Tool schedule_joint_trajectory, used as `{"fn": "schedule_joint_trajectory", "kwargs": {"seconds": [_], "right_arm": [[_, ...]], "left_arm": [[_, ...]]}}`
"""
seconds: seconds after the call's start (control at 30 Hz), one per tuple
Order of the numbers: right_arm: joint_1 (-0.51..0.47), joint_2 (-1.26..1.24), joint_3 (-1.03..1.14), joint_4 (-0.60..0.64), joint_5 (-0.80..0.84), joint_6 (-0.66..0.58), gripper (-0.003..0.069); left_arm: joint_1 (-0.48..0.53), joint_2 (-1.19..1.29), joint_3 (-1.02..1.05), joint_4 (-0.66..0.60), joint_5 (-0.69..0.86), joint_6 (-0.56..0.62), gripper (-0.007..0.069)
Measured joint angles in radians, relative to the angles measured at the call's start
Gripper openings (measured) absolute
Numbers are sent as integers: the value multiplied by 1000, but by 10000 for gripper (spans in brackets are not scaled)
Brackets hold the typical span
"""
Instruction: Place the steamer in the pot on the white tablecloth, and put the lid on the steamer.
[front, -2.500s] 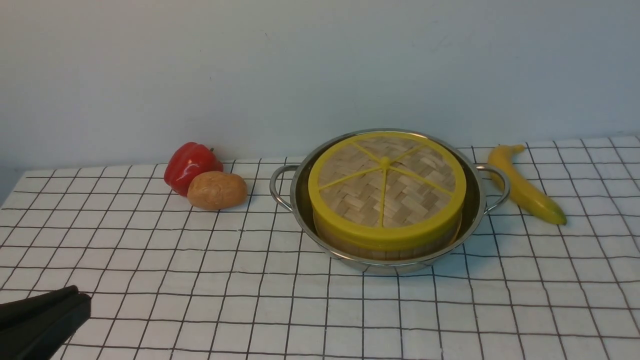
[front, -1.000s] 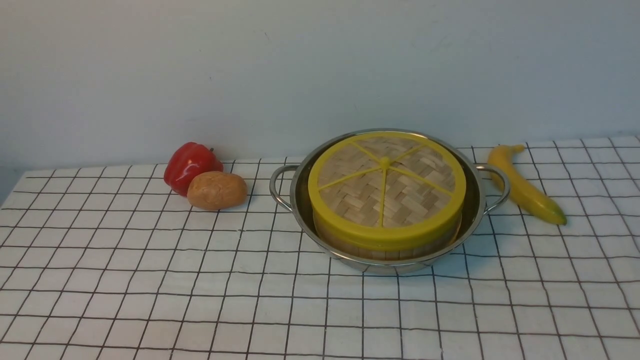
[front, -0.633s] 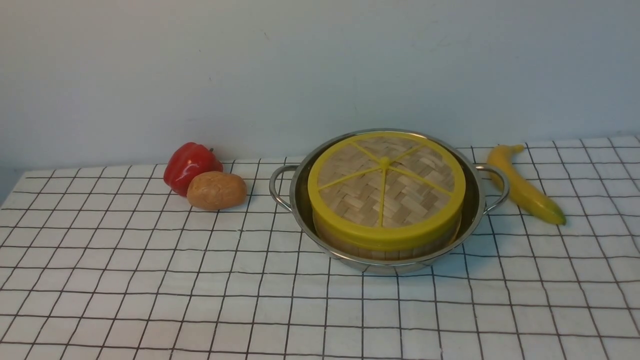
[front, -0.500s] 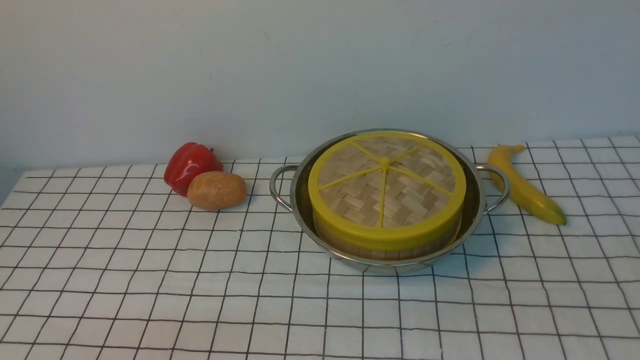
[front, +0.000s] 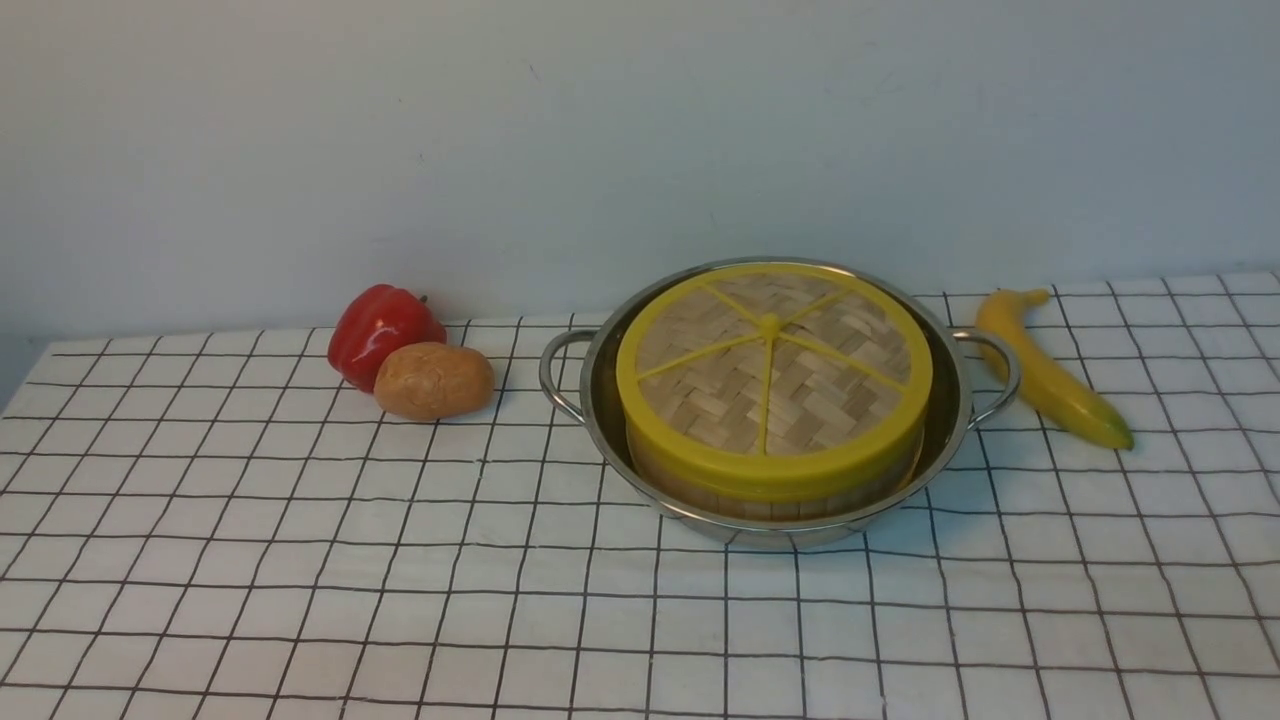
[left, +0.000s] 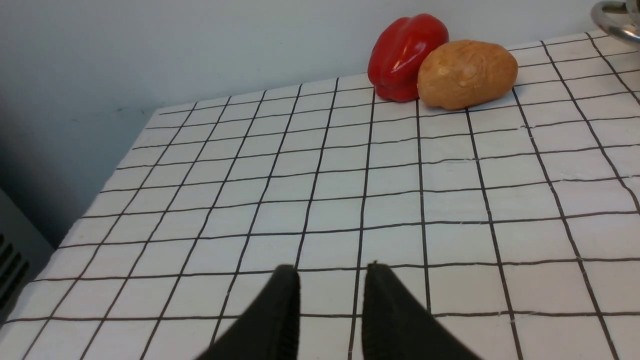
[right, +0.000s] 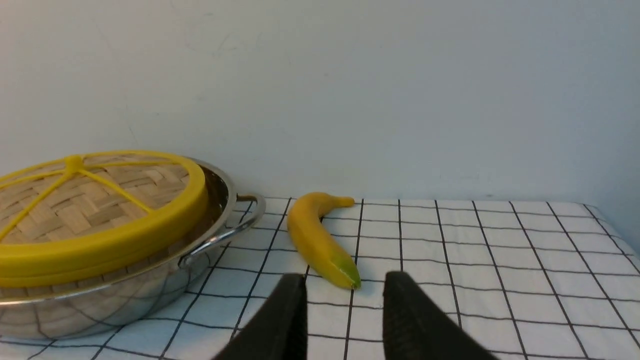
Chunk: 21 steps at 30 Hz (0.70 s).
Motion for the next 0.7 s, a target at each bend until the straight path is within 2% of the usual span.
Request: {"fn": "schedule_joint_trajectory", "kwargs": {"seconds": [0.43, 0.7], "right_arm": [[0, -72, 34, -60, 109, -1, 240], [0, -72, 35, -60, 116, -1, 240]], "left_arm": [[0, -1, 0, 0, -2, 0, 202], [0, -1, 0, 0, -2, 0, 212]]}}
